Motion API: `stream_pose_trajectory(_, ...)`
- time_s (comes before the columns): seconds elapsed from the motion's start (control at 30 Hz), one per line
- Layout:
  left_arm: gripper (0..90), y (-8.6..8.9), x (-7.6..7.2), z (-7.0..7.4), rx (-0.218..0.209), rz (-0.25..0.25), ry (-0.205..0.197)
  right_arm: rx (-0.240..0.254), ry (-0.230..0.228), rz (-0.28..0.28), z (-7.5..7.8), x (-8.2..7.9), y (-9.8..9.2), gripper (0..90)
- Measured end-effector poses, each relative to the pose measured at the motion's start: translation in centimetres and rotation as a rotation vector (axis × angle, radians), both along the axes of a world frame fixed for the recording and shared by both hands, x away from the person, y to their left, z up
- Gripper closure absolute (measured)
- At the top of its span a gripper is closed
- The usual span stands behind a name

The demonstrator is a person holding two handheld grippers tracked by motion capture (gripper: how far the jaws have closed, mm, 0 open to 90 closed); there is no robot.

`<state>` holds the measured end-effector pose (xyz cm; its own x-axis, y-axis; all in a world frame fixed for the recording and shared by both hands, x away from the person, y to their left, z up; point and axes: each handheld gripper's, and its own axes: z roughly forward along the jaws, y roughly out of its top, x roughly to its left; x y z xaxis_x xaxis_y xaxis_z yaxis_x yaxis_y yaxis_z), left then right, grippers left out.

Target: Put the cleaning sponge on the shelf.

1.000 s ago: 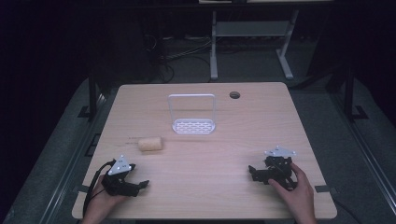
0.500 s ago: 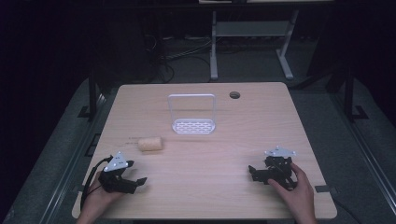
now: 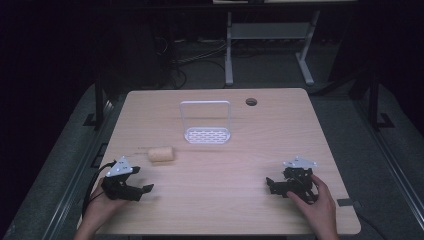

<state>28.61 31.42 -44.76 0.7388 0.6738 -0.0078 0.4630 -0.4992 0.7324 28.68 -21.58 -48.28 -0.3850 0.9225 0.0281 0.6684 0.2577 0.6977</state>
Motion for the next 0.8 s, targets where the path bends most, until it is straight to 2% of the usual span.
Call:
stream_pose_trajectory(0.3, 13.8, 0.2, 1.0, 0.6, 0.006, 0.002, -0.013, 0.001, -0.001, 0.001, 0.0, 0.0, 0.0, 0.5)
stream_pose_trajectory(0.8, 13.8, 0.5, 2.6, 1.7, 0.023, -0.031, -0.021, 0.0, -0.002, 0.002, 0.0, 0.0, 0.0, 0.5)
